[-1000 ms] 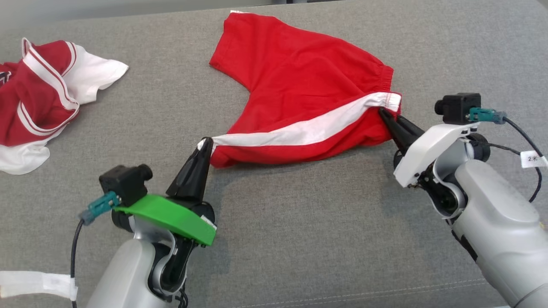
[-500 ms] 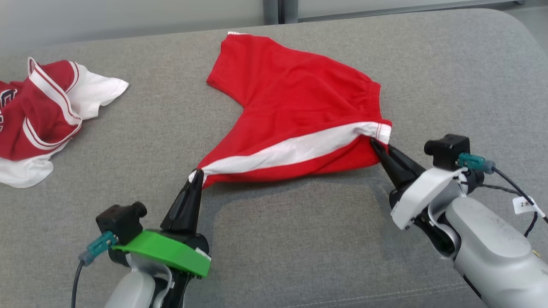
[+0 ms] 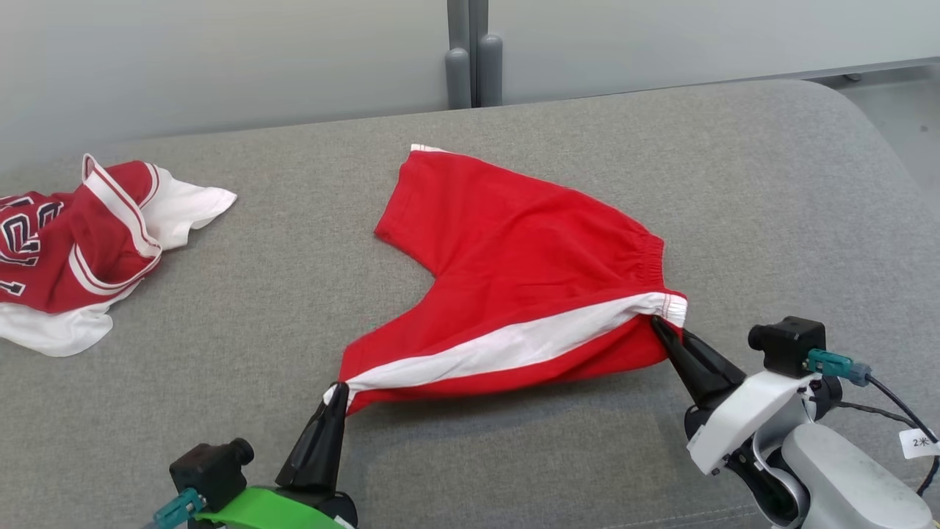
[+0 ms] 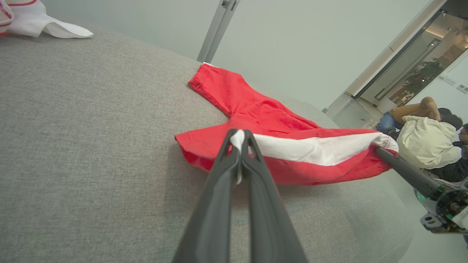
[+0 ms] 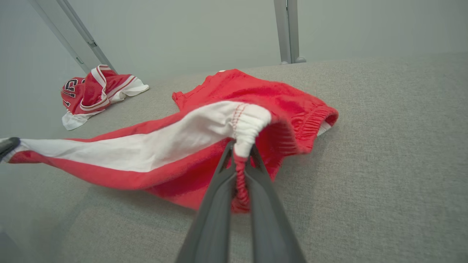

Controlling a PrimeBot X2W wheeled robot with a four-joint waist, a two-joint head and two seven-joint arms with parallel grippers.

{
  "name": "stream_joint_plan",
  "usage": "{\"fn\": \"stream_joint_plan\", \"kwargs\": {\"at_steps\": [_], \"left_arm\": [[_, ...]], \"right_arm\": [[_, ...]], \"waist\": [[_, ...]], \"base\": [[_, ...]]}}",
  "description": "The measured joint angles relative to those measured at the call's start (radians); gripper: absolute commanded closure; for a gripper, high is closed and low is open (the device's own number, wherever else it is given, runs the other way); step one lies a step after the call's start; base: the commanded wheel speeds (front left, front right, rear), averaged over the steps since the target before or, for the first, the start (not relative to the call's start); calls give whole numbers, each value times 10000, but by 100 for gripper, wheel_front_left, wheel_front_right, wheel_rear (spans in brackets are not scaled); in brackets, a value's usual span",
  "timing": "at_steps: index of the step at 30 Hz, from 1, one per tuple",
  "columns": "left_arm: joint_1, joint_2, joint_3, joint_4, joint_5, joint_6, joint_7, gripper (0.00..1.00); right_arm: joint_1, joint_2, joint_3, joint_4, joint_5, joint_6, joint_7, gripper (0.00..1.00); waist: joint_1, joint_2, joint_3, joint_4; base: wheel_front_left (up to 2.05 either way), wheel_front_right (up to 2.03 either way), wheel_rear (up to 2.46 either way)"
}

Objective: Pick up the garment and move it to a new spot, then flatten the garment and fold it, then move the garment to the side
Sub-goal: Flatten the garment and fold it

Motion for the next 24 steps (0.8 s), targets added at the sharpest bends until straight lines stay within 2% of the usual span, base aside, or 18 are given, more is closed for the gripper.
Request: {"fn": "stream_joint_plan", "kwargs": {"at_steps": [13, 24], "left_arm": [[1248, -63, 418, -1624, 109, -4, -4, 100], [1706, -21, 105, -1565, 433, -4, -4, 100]], "right_arm": [[1506, -416, -604, -1133, -82, 2, 0, 100], [1998, -640, -341, -1471, -293, 2, 0, 100]], "waist": [[0, 0, -171, -259], [0, 0, -163, -206]], "base": [[0, 0, 0], [0, 0, 0]]}}
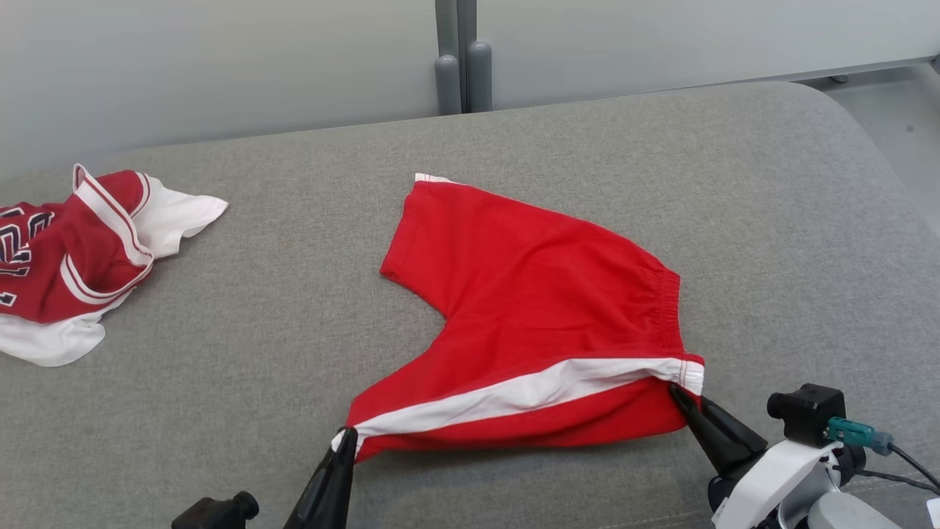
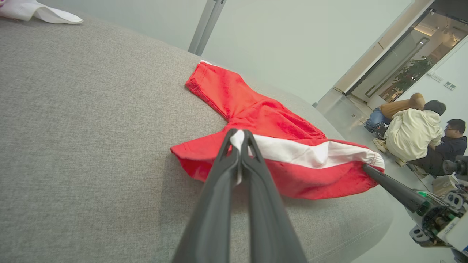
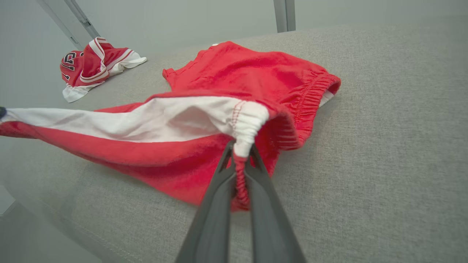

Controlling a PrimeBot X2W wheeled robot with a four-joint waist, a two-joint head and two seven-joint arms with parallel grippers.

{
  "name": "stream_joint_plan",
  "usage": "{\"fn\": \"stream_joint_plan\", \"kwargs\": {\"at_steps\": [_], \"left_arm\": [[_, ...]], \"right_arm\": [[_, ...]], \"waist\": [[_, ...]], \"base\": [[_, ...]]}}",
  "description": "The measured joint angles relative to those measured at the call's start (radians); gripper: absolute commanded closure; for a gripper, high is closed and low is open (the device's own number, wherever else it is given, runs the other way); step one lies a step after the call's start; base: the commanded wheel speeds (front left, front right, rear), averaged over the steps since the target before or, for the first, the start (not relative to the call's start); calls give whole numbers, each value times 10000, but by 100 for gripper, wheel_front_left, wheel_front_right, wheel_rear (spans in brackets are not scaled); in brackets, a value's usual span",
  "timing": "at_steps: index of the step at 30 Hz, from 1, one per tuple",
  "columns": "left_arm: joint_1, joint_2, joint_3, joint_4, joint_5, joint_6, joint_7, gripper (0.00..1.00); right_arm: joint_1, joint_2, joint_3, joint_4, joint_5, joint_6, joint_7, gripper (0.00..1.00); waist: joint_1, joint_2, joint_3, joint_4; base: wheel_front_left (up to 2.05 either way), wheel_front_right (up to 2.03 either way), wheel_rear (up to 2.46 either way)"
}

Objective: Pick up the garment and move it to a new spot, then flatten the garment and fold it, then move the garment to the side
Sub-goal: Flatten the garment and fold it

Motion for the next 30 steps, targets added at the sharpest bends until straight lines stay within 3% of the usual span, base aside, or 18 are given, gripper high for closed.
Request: {"fn": "stream_joint_plan", "kwargs": {"at_steps": [4, 5, 8, 24, 30], "left_arm": [[0, 21, -276, 159, -2, -2, 0, 100], [2, 21, -249, 238, -6, -2, 0, 100], [53, 36, -267, 347, -6, -2, 0, 100], [-78, 240, -127, 242, -13, -8, 0, 100], [-1840, 711, -267, 199, 466, -8, 4, 100]], "right_arm": [[31, -27, 33, 52, -128, 0, 0, 99], [31, -38, 100, 86, -205, 0, 0, 95], [62, -27, 190, 153, -257, 0, 0, 100], [220, 84, 182, 44, -140, 0, 0, 100], [-627, 267, 347, 48, 284, 0, 0, 100]], "waist": [[0, 0, -25, -32], [0, 0, -35, -49], [0, 0, -75, -124], [0, 0, 13, -182], [0, 0, 295, -255]], "base": [[0, 0, 0], [0, 0, 0], [0, 0, 0], [0, 0, 0], [0, 0, 0]]}}
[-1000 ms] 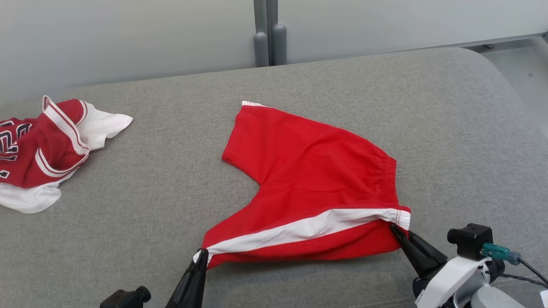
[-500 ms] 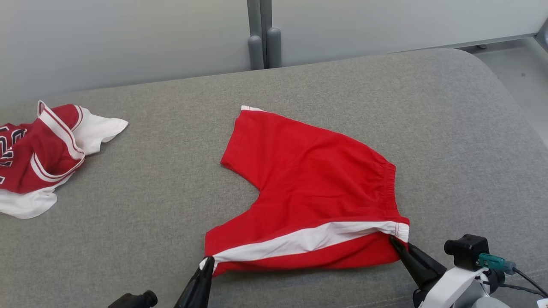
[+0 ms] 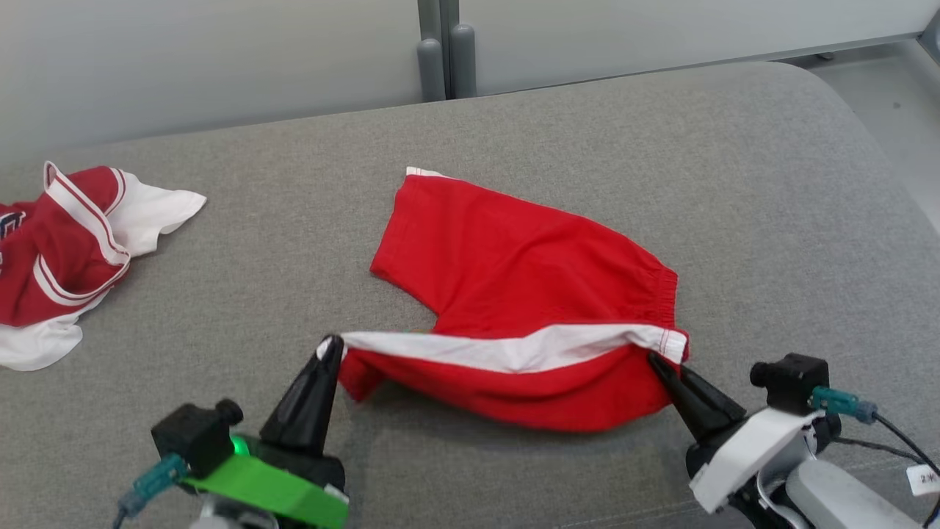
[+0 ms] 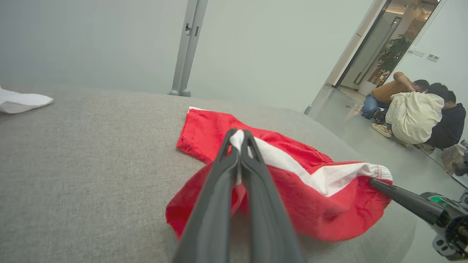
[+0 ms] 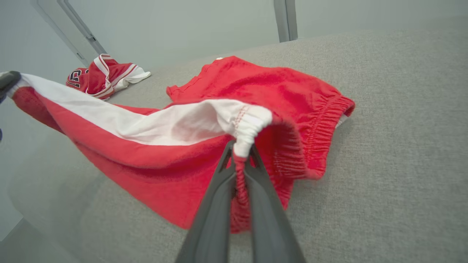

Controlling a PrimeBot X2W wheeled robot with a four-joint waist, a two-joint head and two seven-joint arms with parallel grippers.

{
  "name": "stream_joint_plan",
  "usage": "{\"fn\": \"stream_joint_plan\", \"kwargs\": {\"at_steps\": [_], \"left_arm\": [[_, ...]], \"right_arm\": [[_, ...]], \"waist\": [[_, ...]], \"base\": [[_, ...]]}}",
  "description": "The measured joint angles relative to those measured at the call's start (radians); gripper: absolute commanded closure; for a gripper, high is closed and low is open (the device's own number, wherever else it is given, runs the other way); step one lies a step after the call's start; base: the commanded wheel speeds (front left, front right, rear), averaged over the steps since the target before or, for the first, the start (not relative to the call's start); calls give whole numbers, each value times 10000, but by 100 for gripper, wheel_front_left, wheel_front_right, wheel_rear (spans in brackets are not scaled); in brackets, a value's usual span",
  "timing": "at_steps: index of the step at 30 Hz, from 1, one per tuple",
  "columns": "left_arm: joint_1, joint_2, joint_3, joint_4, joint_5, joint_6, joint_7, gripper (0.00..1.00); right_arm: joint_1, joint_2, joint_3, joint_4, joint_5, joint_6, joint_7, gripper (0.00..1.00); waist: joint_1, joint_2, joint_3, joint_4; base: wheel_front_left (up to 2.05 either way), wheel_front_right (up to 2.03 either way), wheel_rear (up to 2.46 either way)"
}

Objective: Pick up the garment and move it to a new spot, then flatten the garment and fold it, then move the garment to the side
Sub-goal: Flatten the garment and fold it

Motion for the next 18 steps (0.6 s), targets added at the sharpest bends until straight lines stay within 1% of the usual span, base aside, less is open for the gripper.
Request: {"fn": "stream_joint_plan", "kwargs": {"at_steps": [6, 13, 18], "left_arm": [[-2139, 165, -4, 261, 324, 0, 341, 100], [-4393, 326, 109, 1446, 759, -2, 1143, 100], [-5761, 621, 113, 2426, 1149, -2, 1643, 100]], "right_arm": [[-1243, 242, -251, 222, 637, 0, 414, 100], [-2745, 746, -811, 1032, 1214, 0, 915, 100], [-3570, 1197, -871, 1601, 1348, 0, 1229, 100]], "waist": [[0, 0, 455, -164], [0, 0, 1218, -511], [0, 0, 1838, -851]], "base": [[0, 0, 0], [0, 0, 0], [0, 0, 0]]}}
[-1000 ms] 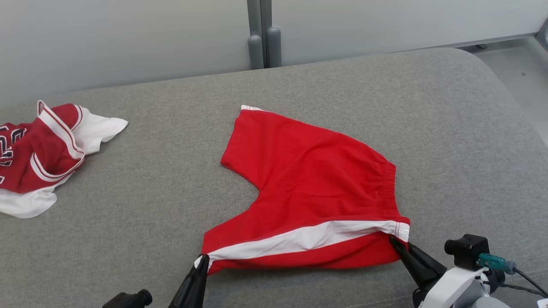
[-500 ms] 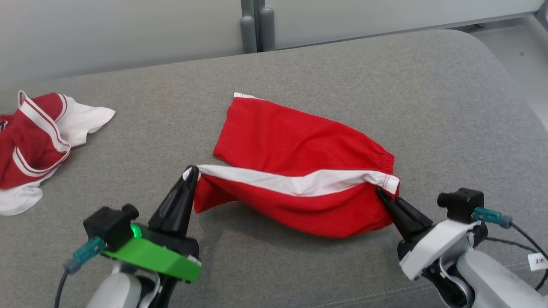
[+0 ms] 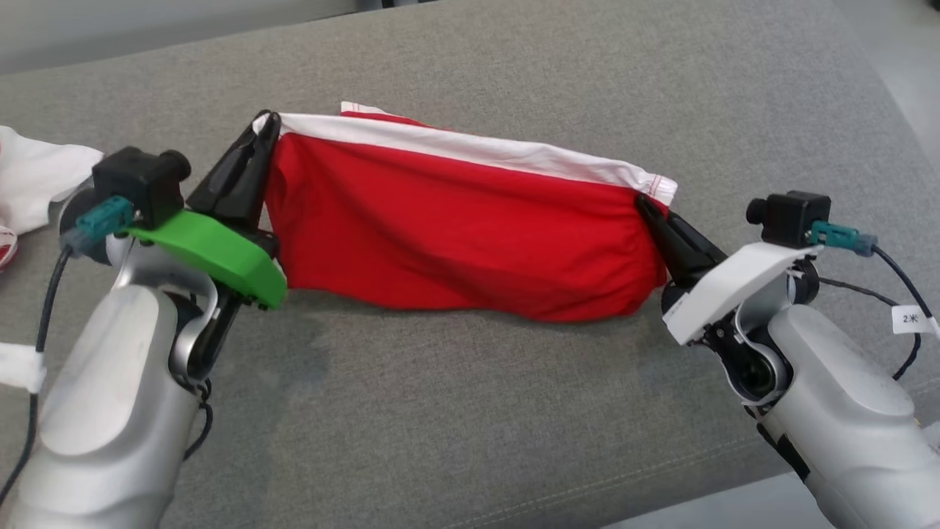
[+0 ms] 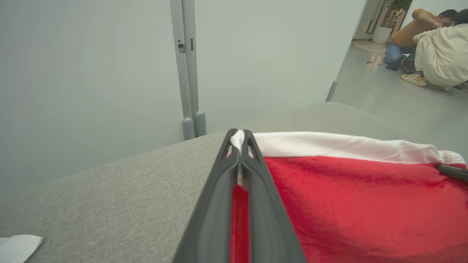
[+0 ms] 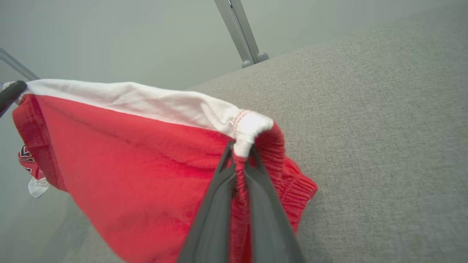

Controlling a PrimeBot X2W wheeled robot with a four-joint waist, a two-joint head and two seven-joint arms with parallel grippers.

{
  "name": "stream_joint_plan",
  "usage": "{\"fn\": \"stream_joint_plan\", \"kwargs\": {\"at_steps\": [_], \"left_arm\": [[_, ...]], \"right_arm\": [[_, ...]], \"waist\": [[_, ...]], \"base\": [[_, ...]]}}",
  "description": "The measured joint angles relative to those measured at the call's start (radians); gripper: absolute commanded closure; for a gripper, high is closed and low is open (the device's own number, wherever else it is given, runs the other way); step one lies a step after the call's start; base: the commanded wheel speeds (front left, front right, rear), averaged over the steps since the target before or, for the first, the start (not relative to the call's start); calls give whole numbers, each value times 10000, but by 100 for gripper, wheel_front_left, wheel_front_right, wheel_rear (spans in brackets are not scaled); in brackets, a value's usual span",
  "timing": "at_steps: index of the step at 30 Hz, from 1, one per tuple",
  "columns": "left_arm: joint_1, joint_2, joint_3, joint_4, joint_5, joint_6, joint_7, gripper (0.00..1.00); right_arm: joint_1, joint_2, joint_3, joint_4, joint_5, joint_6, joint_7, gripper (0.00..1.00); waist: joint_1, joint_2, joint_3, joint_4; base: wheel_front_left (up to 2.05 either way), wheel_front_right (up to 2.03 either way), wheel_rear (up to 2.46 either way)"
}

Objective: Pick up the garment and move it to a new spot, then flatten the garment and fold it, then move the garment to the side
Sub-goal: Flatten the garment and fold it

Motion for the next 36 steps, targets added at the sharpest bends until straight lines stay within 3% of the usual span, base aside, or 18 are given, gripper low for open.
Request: {"fn": "stream_joint_plan", "kwargs": {"at_steps": [9, 16, 20, 21, 23, 24, 25, 26, 27, 28, 36], "left_arm": [[-1869, 529, -466, 1221, 851, 0, 717, 99], [-2765, 485, -1131, 2029, 989, -2, 568, 94], [-2927, 447, -1388, 2510, 991, -2, 378, 88], [-2993, 435, -1425, 2617, 991, -2, 284, 87], [-3132, 416, -1496, 2853, 991, 0, 163, 76], [-3192, 412, -1521, 2932, 991, -2, 84, 63], [-3266, 407, -1540, 3020, 991, -2, -17, 55], [-3345, 397, -1542, 3131, 991, -2, -111, 27], [-3414, 384, -1540, 3219, 991, -2, -199, 9], [-3473, 349, -1544, 3308, 991, -2, -297, 0], [-3542, 94, -1695, 4044, 736, -2, -978, 0]], "right_arm": [[-1132, 708, 4, 667, 2, 0, 19, 100], [-1777, 1014, 56, 1390, -12, 0, -102, 100], [-2079, 1156, 257, 1628, -13, 0, -194, 69], [-2153, 1166, 272, 1693, -13, 0, -263, 67], [-2248, 1164, 326, 1814, -15, 0, -349, 56], [-2272, 1166, 355, 1887, -15, 0, -353, 45], [-2295, 1164, 380, 1950, -13, 0, -368, 13], [-2327, 1164, 408, 2010, -13, 0, -422, 0], [-2363, 1162, 437, 2059, -13, 0, -453, 0], [-2391, 1150, 468, 2096, -13, 0, -460, 0], [-2377, 848, 734, 2477, -36, 0, -725, 0]], "waist": [[0, 0, 1228, -610], [1, 0, 2133, -949], [1, 0, 2447, -1059], [1, 0, 2494, -1072], [1, 0, 2518, -1064], [1, 0, 2504, -1050], [1, 0, 2481, -1029], [1, 0, 2454, -1010], [1, 0, 2425, -993], [1, 0, 2390, -974], [1, 0, 1961, -811]], "base": [[0, 0, 0], [0, 0, 0], [0, 0, 0], [0, 0, 0], [0, 0, 0], [0, 0, 0], [0, 0, 0], [0, 0, 0], [0, 0, 0], [0, 0, 0], [0, 0, 0]]}}
